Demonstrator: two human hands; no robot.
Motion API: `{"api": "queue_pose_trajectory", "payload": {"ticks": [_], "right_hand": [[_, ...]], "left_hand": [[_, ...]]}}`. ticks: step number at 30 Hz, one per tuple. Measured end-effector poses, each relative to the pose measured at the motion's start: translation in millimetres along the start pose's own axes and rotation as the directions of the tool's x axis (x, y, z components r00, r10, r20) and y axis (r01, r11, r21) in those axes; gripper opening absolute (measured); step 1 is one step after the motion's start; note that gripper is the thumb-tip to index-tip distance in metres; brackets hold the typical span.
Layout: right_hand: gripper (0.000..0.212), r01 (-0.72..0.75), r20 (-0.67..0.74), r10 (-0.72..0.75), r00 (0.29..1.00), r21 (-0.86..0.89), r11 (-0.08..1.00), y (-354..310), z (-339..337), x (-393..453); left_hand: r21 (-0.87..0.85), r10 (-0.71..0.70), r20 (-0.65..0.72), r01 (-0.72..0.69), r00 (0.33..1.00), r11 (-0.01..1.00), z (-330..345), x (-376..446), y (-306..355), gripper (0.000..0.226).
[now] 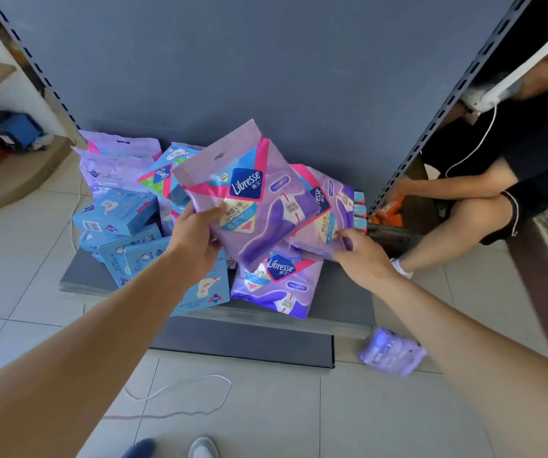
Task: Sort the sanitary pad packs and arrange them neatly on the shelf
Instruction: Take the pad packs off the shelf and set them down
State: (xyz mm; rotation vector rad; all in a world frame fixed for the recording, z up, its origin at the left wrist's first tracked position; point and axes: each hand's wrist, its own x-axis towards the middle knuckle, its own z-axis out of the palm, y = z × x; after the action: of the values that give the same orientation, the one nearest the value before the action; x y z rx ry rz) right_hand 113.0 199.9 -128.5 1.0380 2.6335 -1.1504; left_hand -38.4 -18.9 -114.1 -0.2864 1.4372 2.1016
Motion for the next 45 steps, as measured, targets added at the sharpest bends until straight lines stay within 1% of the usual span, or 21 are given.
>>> {"api": "queue_pose_trajectory", "payload": {"ticks": [1, 3, 5, 7, 9, 11, 12, 14, 17, 18, 20, 22, 24, 28, 30, 32, 35, 38, 42, 45], "right_hand": [[0.023, 0.01, -0.011, -0.01, 1.0, 0.02, 1.0, 1, 1, -4], [0.019, 0.028, -0.061, -0.022, 0.998, 0.1, 0.995, 0, 2, -13], [0.018, 0.064, -0.11, -0.037, 0.993, 0.256, 0.965, -10, 0, -24], [0.027, 0.094, -0.075, -0.069, 0.995, 0.415, 0.905, -24, -1, -35], [0.034, 0.092, 0.029, -0.124, 0.992, 0.507, 0.857, -39, 1, -46], [0.038, 0.061, 0.106, -0.14, 0.984, 0.545, 0.836, -50, 6, -55], [0.04, 0.046, 0.117, -0.133, 0.984, 0.555, 0.831, -52, 10, -58], [0.04, 0.031, 0.096, -0.107, 0.99, 0.583, 0.812, -52, 18, -66], [0.038, 0.051, 0.036, -0.093, 0.995, 0.618, 0.784, -46, 31, -79], [0.038, 0.051, 0.033, -0.091, 0.995, 0.623, 0.781, -43, 37, -85], [0.041, 0.034, 0.052, -0.085, 0.995, 0.63, 0.776, -36, 49, -97], [0.044, 0.015, 0.081, -0.083, 0.993, 0.619, 0.785, -28, 63, -110], [0.044, -0.01, 0.119, -0.077, 0.99, 0.604, 0.797, -14, 79, -127], [0.046, -0.101, 0.202, -0.012, 0.979, 0.541, 0.835, 35, 105, -168], [0.046, -0.147, 0.208, 0.053, 0.977, 0.469, 0.871, 67, 113, -188], [0.045, -0.23, 0.189, 0.163, 0.968, 0.419, 0.878, 106, 117, -204], [0.027, -0.312, 0.135, 0.282, 0.95, 0.391, 0.866, 157, 119, -218], [0.024, -0.35, 0.076, 0.346, 0.935, 0.345, 0.871, 199, 116, -227], [0.027, -0.304, 0.023, 0.304, 0.953, 0.133, 0.943, 252, 115, -229], [0.022, -0.267, -0.004, 0.267, 0.964, -0.06, 0.962, 294, 112, -225]], "left_hand": [[0.006, 0.0, 0.027, 0.0, 1.0, 1.0, -1, -2, 0, 0.019], [-0.002, -0.008, 0.083, 0.008, 0.997, 1.0, -5, -8, -1, 0.034], [0.02, -0.023, 0.11, 0.021, 0.994, 1.0, -6, -16, -3, 0.039], [0.078, -0.033, 0.137, 0.022, 0.99, 0.997, -9, -24, -7, 0.037], [0.096, -0.032, 0.172, 0.015, 0.985, 0.995, -12, -34, -11, 0.03], [0.1, -0.046, 0.191, 0.027, 0.981, 0.995, -16, -43, -15, 0.028], [0.112, -0.057, 0.191, 0.036, 0.98, 0.993, -18, -48, -18, 0.027], [0.144, -0.071, 0.211, 0.041, 0.975, 0.989, -22, -60, -19, 0.027], [0.268, -0.095, 0.322, 0.005, 0.942, 0.963, -31, -80, -22, 0.042], [0.308, -0.102, 0.338, -0.007, 0.936, 0.951, -37, -86, -25, 0.044], [0.326, -0.119, 0.321, 0.008, 0.94, 0.945, -50, -95, -34, 0.048], [0.331, -0.147, 0.272, 0.05, 0.951, 0.942, -66, -103, -45, 0.056], [0.352, -0.198, 0.249, 0.102, 0.948, 0.93, -84, -110, -58, 0.056], [0.474, -0.318, 0.261, 0.166, 0.912, 0.865, -118, -125, -89, 0.055], [0.525, -0.37, 0.256, 0.193, 0.893, 0.829, -128, -133, -107, 0.057], [0.579, -0.418, 0.261, 0.205, 0.87, 0.789, -128, -139, -128, 0.059], [0.629, -0.458, 0.284, 0.197, 0.842, 0.752, -113, -143, -163, 0.058], [0.658, -0.487, 0.312, 0.184, 0.816, 0.73, -85, -142, -206, 0.053], [0.687, -0.525, 0.342, 0.174, 0.779, 0.706, -46, -137, -264, 0.048], [0.716, -0.547, 0.35, 0.159, 0.76, 0.68, -19, -129, -310, 0.046]]}}
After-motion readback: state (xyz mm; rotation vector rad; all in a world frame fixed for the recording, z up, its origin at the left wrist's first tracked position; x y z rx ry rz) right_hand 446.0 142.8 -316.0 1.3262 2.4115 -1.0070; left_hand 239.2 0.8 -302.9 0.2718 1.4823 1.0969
